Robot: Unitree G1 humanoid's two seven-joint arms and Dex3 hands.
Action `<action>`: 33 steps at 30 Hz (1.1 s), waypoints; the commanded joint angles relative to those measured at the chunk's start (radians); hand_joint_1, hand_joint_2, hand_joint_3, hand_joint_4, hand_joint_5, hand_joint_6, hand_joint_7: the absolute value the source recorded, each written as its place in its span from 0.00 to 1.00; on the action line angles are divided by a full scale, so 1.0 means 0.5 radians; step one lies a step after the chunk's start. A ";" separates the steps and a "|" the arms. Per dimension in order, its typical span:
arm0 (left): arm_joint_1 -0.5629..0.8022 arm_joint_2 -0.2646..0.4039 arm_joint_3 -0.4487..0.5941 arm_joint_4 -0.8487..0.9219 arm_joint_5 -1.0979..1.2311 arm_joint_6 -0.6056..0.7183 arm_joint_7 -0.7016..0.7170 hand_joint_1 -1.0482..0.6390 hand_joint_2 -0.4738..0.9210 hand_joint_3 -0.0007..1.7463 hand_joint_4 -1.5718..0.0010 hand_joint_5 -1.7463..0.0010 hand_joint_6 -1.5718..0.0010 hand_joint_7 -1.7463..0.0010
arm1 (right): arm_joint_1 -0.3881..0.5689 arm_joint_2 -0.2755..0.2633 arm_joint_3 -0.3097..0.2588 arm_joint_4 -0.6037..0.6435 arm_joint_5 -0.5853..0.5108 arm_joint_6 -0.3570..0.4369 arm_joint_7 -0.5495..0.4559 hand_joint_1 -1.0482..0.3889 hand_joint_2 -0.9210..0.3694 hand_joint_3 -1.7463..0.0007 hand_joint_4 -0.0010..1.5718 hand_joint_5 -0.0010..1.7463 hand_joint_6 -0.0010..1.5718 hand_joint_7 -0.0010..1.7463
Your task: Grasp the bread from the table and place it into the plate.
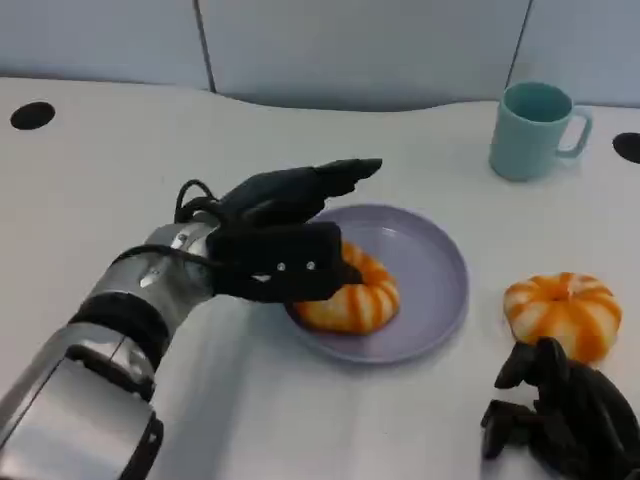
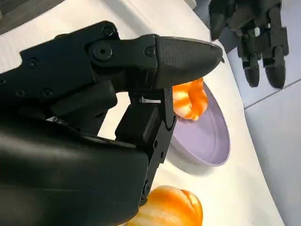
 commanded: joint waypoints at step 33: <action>1.830 -0.281 1.081 -2.002 -1.926 1.508 -0.657 0.26 1.00 0.21 0.59 0.00 0.70 0.09 | 0.024 -0.043 0.010 0.012 -0.063 0.015 -0.020 0.40 0.00 0.73 0.82 0.68 0.74 0.62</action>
